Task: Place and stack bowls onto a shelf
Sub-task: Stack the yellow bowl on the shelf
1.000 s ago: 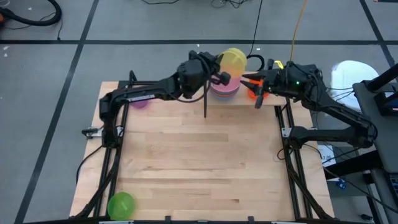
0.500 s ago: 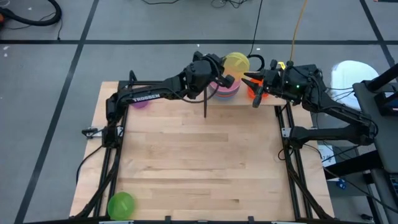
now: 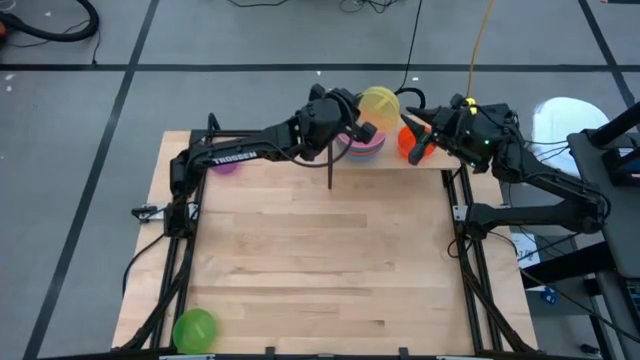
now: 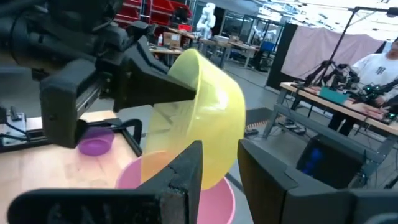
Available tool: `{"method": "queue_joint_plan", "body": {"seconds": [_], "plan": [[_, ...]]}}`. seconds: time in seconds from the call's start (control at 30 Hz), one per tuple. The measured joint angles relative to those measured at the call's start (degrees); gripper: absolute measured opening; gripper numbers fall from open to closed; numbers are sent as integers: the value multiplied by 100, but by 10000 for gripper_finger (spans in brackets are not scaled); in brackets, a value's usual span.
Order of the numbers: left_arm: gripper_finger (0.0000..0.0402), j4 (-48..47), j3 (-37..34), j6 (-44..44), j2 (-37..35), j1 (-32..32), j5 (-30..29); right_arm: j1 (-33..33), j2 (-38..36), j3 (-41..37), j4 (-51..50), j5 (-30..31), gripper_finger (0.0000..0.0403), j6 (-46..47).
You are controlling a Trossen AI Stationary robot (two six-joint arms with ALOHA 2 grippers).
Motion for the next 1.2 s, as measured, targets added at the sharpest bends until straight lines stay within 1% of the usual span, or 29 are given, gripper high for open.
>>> {"method": "queue_joint_plan", "body": {"seconds": [0.2,0.57,0.9,1.13,1.2], "plan": [[2,2,0,7,-3,7,-25,106,30,0,-2,-27,98,303],[2,0,-1,7,-3,7,-28,200,62,0,1,-43,98,359],[2,-23,-2,4,-8,-73,-140,197,337,0,2,8,98,450],[2,-46,-4,2,-8,-176,-172,200,475,2,-1,713,98,337],[2,-64,-4,-3,-8,-212,-174,200,476,2,-2,759,98,286]]}}
